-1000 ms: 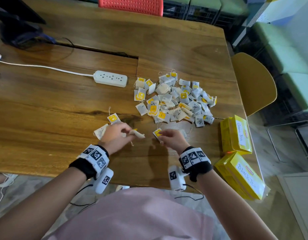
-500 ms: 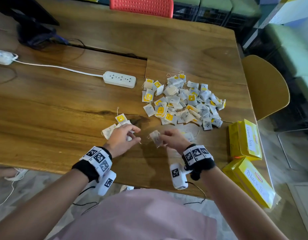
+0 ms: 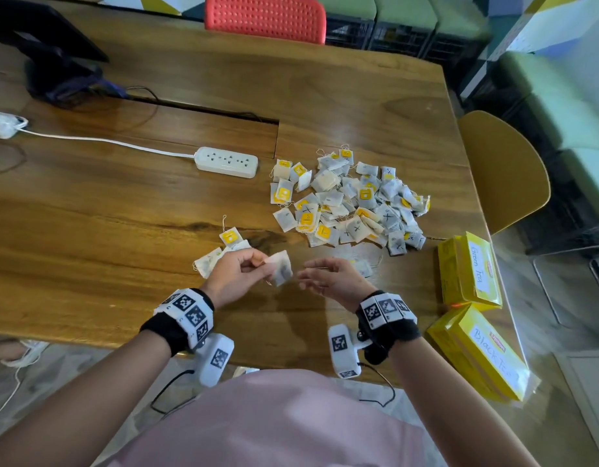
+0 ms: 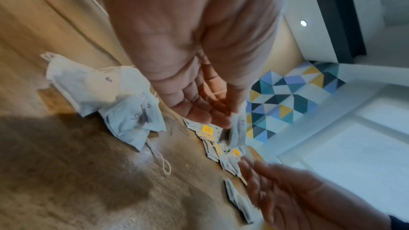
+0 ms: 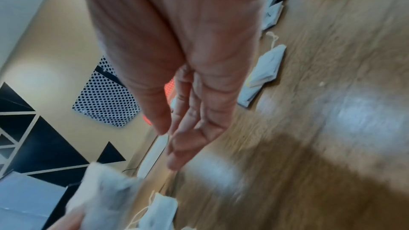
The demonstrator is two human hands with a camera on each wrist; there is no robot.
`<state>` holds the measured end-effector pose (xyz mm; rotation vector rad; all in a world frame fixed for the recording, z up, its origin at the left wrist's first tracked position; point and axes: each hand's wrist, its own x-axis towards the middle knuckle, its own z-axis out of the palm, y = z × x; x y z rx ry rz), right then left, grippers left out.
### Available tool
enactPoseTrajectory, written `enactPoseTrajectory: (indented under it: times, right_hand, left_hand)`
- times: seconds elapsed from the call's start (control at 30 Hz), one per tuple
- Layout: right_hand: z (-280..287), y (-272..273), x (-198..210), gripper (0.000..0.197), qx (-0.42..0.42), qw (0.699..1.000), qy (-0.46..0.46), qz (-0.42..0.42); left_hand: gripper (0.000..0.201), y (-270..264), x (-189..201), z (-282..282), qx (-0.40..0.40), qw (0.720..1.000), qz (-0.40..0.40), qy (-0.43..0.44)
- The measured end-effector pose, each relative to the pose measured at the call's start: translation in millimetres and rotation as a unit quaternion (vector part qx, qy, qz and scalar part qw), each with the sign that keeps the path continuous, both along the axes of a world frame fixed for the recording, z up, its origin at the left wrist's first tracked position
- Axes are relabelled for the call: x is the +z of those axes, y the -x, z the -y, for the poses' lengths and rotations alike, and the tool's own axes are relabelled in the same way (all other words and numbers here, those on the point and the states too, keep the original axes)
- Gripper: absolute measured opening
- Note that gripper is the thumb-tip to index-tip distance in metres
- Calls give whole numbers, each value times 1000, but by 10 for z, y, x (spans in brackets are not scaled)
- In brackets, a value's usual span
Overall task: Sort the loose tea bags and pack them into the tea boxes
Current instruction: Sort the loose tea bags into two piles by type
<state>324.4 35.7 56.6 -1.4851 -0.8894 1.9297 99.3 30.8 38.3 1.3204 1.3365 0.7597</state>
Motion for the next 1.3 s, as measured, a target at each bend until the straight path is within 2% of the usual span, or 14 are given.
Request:
enactPoseTrajectory:
  times: [0.03, 0.1, 0.17, 0.2, 0.27, 0.33, 0.5, 0.67, 0.77, 0.83, 0.93, 1.0, 1.17, 1.3]
  right_hand:
    - [2, -51, -12, 21, -13, 999, -6, 30]
    - [-28, -213, -97, 25, -8, 976, -69, 208]
    - [-56, -410, -187, 29, 11, 896, -126, 426]
    - [-58, -495, -221, 34, 17, 860, -129, 494]
    - [-50, -613, -296, 45, 54, 822, -116, 555]
    - [-49, -654, -354, 47, 99, 815, -114, 560]
    - [-89, -686, -391, 23, 109, 804, -159, 562]
    - [21, -570, -344, 20, 45, 813, -282, 507]
    - [76, -269, -192, 15, 49, 811, -391, 433]
    - [75, -13, -92, 13, 89, 816, -428, 377]
    - [19, 304, -50, 13, 134, 812, -480, 302]
    - [-43, 383, -62, 14, 152, 826, -453, 300]
    - [-192, 151, -293, 39, 160, 821, -322, 444]
    - [-136, 104, -442, 61, 298, 772, -254, 500]
  left_hand:
    - [6, 28, 1, -3, 19, 1000, 3, 12]
    - [11, 99, -13, -15, 55, 998, -5, 25]
    - [11, 216, -72, -40, 107, 992, -73, 7]
    - [12, 275, -91, -49, 140, 984, -112, -5]
    - [16, 352, -79, -44, 203, 969, -139, -6]
    - [18, 383, -57, -21, 229, 965, -129, 1]
    - [13, 393, -89, 34, 210, 969, -133, -5]
    - [8, 233, -20, 45, 128, 988, -87, -14]
    - [7, 71, 87, 27, 4, 998, -9, 63]
    - [19, -33, 151, 7, -47, 987, 47, 144]
    - [37, -92, 181, -34, -58, 965, 115, 227]
    - [29, -48, 164, -54, -32, 966, 127, 224]
    - [10, 196, 76, -102, 2, 988, 47, 150]
    - [27, 374, 32, -178, 13, 985, -166, 38]
